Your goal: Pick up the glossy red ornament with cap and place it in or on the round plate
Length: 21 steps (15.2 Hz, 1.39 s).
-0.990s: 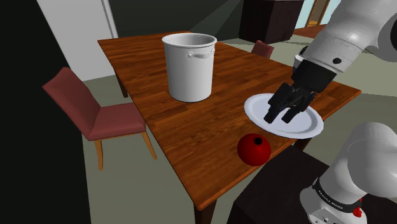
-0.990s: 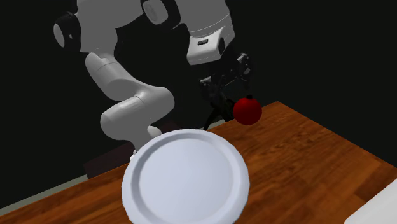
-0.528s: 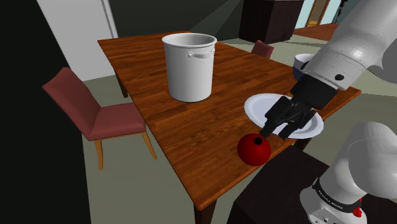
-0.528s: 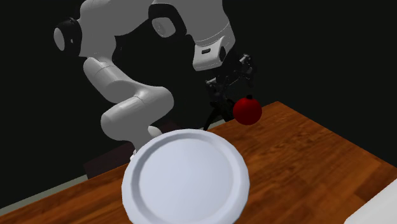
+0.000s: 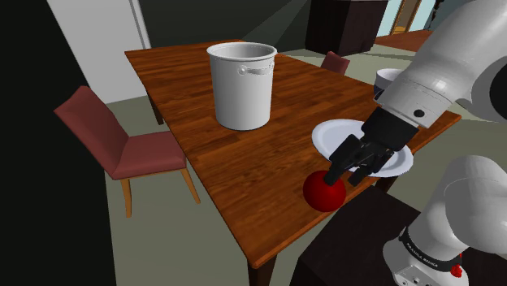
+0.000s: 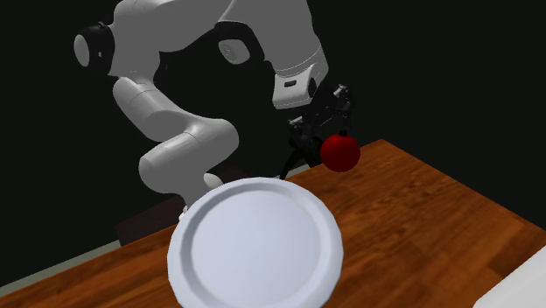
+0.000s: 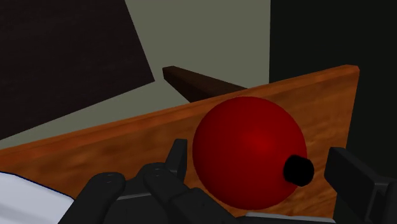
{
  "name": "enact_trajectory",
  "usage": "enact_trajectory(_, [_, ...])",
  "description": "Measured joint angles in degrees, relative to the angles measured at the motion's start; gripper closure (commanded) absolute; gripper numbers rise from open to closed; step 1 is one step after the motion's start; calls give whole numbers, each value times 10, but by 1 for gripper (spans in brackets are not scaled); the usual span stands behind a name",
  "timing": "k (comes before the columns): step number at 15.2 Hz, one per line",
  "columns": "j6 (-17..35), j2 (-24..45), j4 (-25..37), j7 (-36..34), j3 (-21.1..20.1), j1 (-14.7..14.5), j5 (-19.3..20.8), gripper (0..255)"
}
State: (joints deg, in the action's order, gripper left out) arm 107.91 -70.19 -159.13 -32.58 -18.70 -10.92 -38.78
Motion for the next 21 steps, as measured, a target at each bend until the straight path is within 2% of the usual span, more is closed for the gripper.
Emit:
enact_trajectory(2, [0,0,0,0,0,0,0,0])
enact_trajectory(3, [0,0,0,0,0,0,0,255])
enact_trajectory(14, [-2,0,7,-2,2,1,1,255])
enact_trajectory(21, [-36,19,58,-12,19,11,23,255])
